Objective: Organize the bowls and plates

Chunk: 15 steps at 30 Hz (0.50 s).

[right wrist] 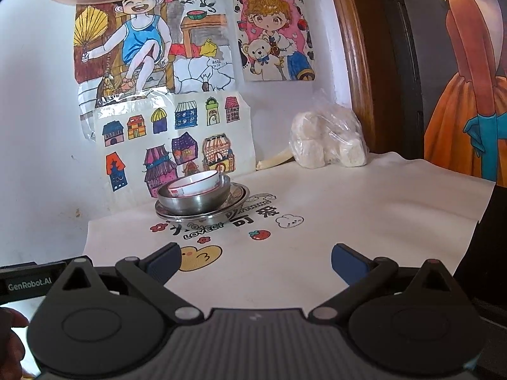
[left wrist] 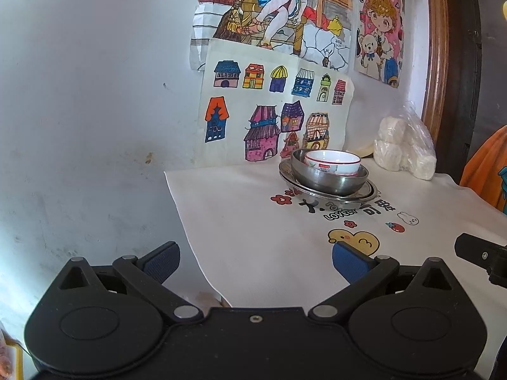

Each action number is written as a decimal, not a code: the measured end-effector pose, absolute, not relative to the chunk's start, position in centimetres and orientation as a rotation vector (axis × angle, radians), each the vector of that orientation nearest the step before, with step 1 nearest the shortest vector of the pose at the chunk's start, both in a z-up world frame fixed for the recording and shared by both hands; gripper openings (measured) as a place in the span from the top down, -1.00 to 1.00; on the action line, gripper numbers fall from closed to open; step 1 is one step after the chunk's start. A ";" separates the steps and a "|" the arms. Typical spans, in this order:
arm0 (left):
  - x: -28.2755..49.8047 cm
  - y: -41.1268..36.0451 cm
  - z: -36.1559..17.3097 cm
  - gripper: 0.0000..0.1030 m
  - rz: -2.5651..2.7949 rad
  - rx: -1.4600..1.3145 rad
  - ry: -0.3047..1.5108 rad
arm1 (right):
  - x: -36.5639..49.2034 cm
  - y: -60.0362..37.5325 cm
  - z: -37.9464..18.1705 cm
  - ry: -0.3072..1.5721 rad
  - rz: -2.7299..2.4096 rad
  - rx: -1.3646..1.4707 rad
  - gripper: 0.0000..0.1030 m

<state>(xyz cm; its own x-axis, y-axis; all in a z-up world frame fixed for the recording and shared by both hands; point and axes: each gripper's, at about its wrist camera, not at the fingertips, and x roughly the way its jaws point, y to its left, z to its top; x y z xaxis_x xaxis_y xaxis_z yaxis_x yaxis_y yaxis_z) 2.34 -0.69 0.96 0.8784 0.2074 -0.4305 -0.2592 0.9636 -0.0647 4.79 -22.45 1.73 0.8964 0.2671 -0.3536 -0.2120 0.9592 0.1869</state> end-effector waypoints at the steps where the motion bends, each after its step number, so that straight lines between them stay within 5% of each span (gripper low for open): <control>1: 2.3 -0.7 1.0 -0.98 0.243 -0.122 0.434 | 4.8 -22.4 1.7 0.388 0.250 0.144 -1.00; 15: 2.3 -0.7 1.0 -0.98 0.243 -0.120 0.438 | 4.8 -22.4 1.8 0.388 0.261 0.138 -1.00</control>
<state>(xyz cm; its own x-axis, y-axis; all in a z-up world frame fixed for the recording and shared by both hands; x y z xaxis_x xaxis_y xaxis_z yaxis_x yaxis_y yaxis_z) 2.32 -0.70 1.00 0.8770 0.2070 -0.4335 -0.2584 0.9640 -0.0624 4.83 -22.38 1.78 0.8927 0.2767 -0.3556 -0.2242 0.9574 0.1823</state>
